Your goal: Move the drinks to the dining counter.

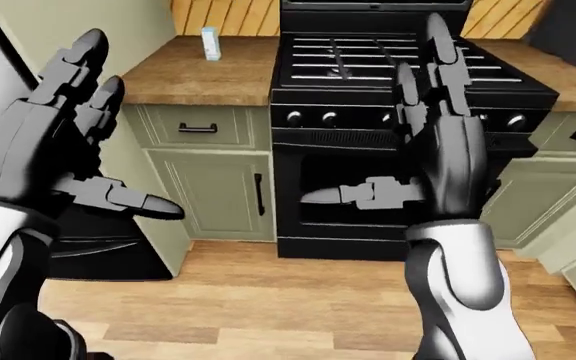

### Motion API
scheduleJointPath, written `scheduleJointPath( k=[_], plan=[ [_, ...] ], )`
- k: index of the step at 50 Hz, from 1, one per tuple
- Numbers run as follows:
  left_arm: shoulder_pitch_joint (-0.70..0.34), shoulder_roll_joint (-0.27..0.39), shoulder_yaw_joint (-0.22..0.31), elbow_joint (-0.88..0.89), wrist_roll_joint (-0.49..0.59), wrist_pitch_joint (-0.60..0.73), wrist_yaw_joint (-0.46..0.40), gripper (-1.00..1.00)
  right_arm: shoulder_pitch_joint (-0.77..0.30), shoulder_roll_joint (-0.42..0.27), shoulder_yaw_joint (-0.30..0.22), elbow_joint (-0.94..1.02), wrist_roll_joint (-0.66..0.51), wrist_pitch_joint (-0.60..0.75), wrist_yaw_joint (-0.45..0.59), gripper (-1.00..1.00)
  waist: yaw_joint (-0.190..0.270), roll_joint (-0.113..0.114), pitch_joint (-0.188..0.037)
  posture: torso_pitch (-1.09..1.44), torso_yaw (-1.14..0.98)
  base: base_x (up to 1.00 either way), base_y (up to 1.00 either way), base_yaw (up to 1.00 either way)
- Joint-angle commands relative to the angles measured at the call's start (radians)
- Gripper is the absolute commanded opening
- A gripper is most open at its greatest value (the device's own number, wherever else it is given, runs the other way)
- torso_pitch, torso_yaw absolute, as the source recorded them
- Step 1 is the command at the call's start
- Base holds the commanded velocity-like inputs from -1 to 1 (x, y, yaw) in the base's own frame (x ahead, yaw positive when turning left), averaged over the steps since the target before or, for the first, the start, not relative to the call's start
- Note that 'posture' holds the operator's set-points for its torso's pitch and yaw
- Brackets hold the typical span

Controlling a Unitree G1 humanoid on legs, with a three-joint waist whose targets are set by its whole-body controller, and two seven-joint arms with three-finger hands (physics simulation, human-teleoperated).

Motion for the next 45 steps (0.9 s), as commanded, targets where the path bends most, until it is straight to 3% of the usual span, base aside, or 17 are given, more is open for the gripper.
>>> scheduleJointPath(
  k=[1, 3, 4, 5, 6, 7, 14, 16, 18, 21, 28, 30, 32, 33, 34, 40, 45],
  plan=[
    [-0.023, 0.014, 0.031, 0.009, 0.006, -0.019, 0.014, 1.00, -0.029, -0.001, 0.025, -0.004, -0.018, 0.007, 0.016, 1.00, 0.007, -0.011, 0.002, 0.00, 0.00, 0.00, 0.00, 0.00],
    [-0.035, 0.020, 0.043, 0.020, -0.003, -0.019, 0.017, 1.00, -0.039, 0.002, 0.033, -0.006, -0.033, 0.014, 0.025, 1.00, 0.003, 0.013, -0.005, 0.00, 0.00, 0.00, 0.00, 0.00],
    [-0.040, 0.024, 0.047, 0.022, -0.008, -0.015, 0.019, 1.00, -0.047, 0.003, 0.037, -0.010, -0.041, 0.022, 0.028, 1.00, 0.000, 0.038, -0.036, 0.00, 0.00, 0.08, 0.00, 0.00],
    [-0.047, 0.029, 0.049, 0.019, -0.011, -0.007, 0.020, 1.00, -0.056, 0.005, 0.038, -0.014, -0.044, 0.032, 0.029, 1.00, 0.008, 0.091, -0.051, 0.00, 0.00, 0.13, 0.00, 0.00],
    [-0.047, 0.030, 0.050, 0.022, -0.015, -0.009, 0.022, 1.00, -0.059, 0.007, 0.038, -0.014, -0.046, 0.034, 0.032, 1.00, 0.011, 0.039, -0.030, 0.00, 0.00, 0.20, 0.00, 0.00],
    [-0.051, 0.033, 0.052, 0.023, -0.019, -0.007, 0.023, 1.00, -0.062, 0.009, 0.042, -0.016, -0.052, 0.035, 0.034, 1.00, 0.010, 0.050, -0.027, 0.00, 0.00, 0.27, 0.00, 0.00],
    [-0.077, 0.045, 0.047, 0.028, -0.036, 0.007, 0.036, 1.00, -0.068, 0.016, 0.033, -0.016, -0.056, 0.037, 0.044, 1.00, 0.028, 0.000, -0.020, 0.00, 0.00, 0.31, 0.00, 0.00],
    [-0.084, 0.047, 0.047, 0.029, -0.039, 0.011, 0.038, 1.00, -0.072, 0.017, 0.031, -0.022, -0.054, 0.045, 0.041, 1.00, 0.035, -0.029, -0.018, 0.00, 0.00, 0.32, 0.00, 0.00],
    [-0.086, 0.048, 0.046, 0.026, -0.042, 0.015, 0.040, 1.00, -0.075, 0.016, 0.030, -0.028, -0.051, 0.052, 0.039, 1.00, 0.038, -0.086, -0.028, 0.00, 0.00, 0.32, 0.00, 0.00],
    [-0.092, 0.050, 0.050, 0.022, -0.047, 0.023, 0.040, 1.00, -0.083, 0.013, 0.026, -0.032, -0.047, 0.059, 0.038, 1.00, 0.033, -0.082, -0.017, 0.00, 0.00, 0.32, 0.00, 0.00],
    [-0.094, 0.054, 0.052, 0.000, -0.063, 0.048, 0.048, 1.00, -0.097, 0.004, 0.018, -0.045, -0.036, 0.081, 0.030, 1.00, 0.015, -0.026, -0.013, 0.00, 0.00, 0.32, 0.00, 0.00],
    [-0.089, 0.052, 0.053, 0.003, -0.066, 0.041, 0.050, 1.00, -0.097, 0.002, 0.019, -0.044, -0.036, 0.079, 0.029, 1.00, 0.008, 0.007, -0.021, 0.00, 0.00, 0.32, 0.00, 0.00],
    [-0.089, 0.054, 0.050, -0.005, -0.067, 0.048, 0.052, 1.00, -0.098, 0.001, 0.020, -0.044, -0.036, 0.079, 0.029, 1.00, 0.004, 0.067, -0.043, 0.00, 0.00, 0.32, 0.00, 0.00],
    [-0.095, 0.057, 0.052, -0.009, -0.069, 0.058, 0.051, 1.00, -0.099, 0.000, 0.020, -0.044, -0.035, 0.080, 0.028, 1.00, 0.016, 0.029, -0.025, 0.00, 0.00, 0.32, 0.00, 0.00],
    [-0.095, 0.058, 0.052, -0.010, -0.070, 0.058, 0.052, 1.00, -0.103, -0.001, 0.021, -0.044, -0.035, 0.083, 0.027, 1.00, 0.010, 0.054, -0.018, 0.00, 0.00, 0.33, 0.00, 0.00],
    [-0.087, 0.058, 0.056, -0.009, -0.078, 0.049, 0.056, 1.00, -0.109, 0.000, 0.026, -0.049, -0.035, 0.090, 0.023, 1.00, 0.029, 0.018, -0.018, 0.00, 0.00, 0.32, 0.00, 0.00],
    [-0.080, 0.059, 0.056, -0.014, -0.082, 0.048, 0.059, 1.00, -0.105, 0.003, 0.027, -0.055, -0.034, 0.092, 0.020, 1.00, 0.041, -0.063, -0.029, 0.00, 0.00, 0.32, 0.00, 0.00]
  ],
)
